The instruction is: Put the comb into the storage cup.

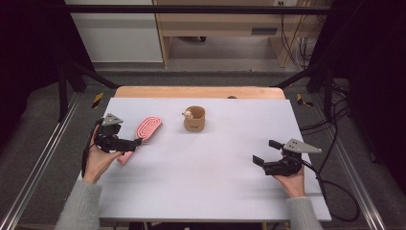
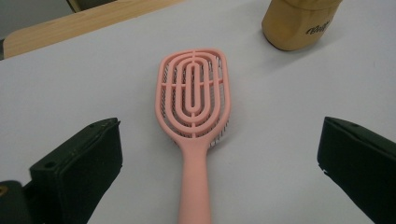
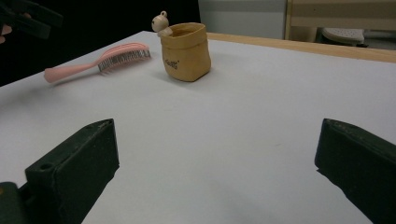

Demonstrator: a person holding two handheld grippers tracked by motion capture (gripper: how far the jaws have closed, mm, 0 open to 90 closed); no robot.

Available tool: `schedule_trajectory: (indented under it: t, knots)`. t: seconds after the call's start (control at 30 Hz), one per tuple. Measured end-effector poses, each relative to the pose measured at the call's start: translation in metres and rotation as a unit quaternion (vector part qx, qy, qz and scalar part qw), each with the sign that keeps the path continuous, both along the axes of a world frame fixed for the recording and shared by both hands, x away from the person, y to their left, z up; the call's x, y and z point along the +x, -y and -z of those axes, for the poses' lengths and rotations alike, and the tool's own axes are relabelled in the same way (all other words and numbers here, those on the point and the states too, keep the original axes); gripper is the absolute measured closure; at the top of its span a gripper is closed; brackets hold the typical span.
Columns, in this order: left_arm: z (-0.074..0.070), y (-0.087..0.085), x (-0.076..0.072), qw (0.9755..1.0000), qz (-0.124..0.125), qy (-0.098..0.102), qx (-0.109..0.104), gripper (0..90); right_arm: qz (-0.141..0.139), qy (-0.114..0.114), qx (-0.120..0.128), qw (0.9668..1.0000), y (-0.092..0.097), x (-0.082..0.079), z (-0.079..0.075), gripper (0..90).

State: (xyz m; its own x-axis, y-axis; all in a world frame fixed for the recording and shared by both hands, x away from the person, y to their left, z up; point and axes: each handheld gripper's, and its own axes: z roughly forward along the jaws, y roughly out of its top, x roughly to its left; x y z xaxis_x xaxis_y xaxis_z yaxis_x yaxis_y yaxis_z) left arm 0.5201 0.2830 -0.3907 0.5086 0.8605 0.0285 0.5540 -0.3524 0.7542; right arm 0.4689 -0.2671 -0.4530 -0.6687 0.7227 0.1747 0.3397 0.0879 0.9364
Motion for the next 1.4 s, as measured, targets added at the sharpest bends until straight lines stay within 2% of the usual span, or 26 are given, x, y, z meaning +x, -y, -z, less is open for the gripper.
schedule_trajectory:
  t: [0.37,0.67,0.97,1.4]
  knots:
    - [0.01,0.0,0.013,0.9997,-0.006,-0.021,0.012,0.0,0.0,0.0,0.0,1.0,0.0,0.0,0.0,0.2]
    - [0.022,0.003,0.023,0.9985,-0.01,-0.041,0.035,0.2,0.0,0.0,0.0,1.0,0.0,0.0,0.0,0.2]
    - [0.033,0.003,0.031,0.9976,-0.013,-0.057,0.038,1.0,0.0,0.0,0.0,1.0,0.0,0.0,0.0,0.2]
    - [0.048,0.003,0.038,0.995,-0.017,-0.084,0.052,5.5,0.0,0.0,0.001,1.0,0.0,0.0,0.0,0.2]
